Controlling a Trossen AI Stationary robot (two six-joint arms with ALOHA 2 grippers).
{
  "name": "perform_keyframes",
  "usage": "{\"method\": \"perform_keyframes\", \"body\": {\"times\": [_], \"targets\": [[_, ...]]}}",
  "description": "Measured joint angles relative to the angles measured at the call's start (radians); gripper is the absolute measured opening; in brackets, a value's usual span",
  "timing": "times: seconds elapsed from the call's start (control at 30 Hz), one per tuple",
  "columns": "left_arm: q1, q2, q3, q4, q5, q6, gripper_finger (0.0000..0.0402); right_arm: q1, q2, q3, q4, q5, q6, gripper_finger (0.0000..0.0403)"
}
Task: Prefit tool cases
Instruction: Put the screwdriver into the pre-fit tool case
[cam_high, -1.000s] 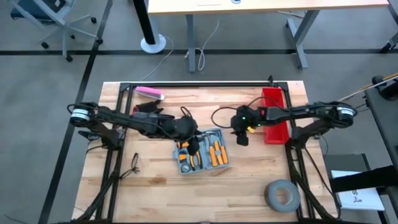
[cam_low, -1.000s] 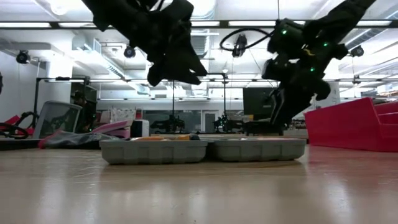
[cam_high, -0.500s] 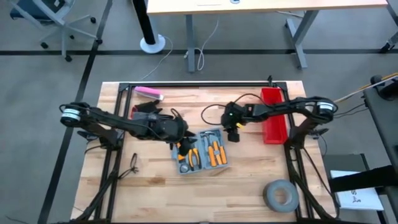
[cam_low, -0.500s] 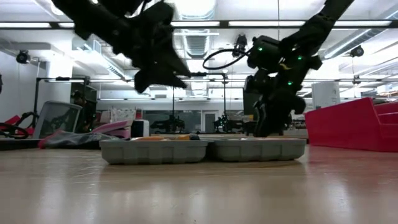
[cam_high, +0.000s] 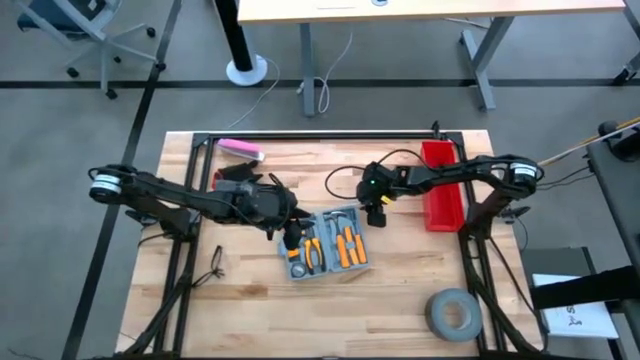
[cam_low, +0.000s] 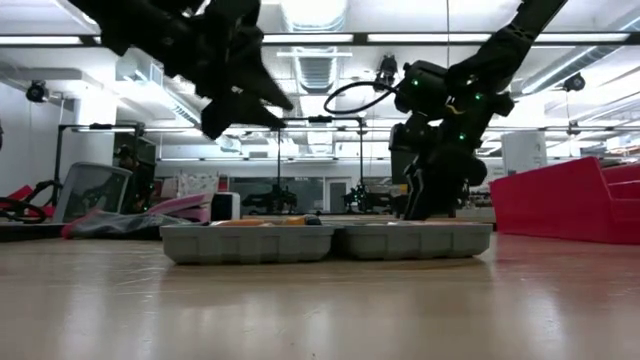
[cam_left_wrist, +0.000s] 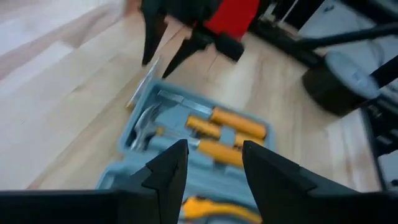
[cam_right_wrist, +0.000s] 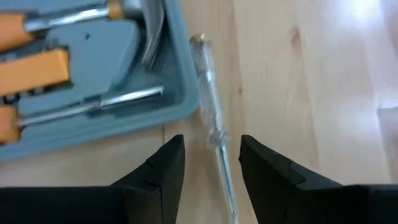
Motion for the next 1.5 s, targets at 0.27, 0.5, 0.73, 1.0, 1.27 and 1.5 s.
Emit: {"method": "perform_keyframes", "body": {"times": [0.27, 0.5, 0.73, 1.0, 1.27, 1.5], "targets": [[-0.005, 0.005, -0.009, 0.002, -0.006, -0.018, 0.0158, -0.002, 0.003, 0.0, -0.002, 0.0, -0.001, 0.0121], [-0.01, 0.005, -0.014, 0.0, -0.006, -0.017, 0.0157, -0.002, 0.006, 0.0, -0.006, 0.0, -0.015, 0.0131], [-0.01, 0.004, -0.023, -0.01, -0.007, -0.015, 0.0175, -0.007, 0.007, 0.0, 0.003, 0.005, -0.04, 0.0136], [-0.011, 0.004, -0.025, -0.019, -0.006, -0.011, 0.0179, -0.01, 0.016, -0.002, 0.0, 0.003, -0.047, 0.0118], [-0.011, 0.004, -0.026, -0.033, 0.001, -0.018, 0.017, -0.015, 0.04, -0.002, -0.005, 0.0, -0.053, 0.0125], [-0.014, 0.004, -0.026, -0.034, 0.027, -0.04, 0.0179, -0.022, 0.101, 0.002, 0.002, -0.002, -0.048, 0.0124]]}}
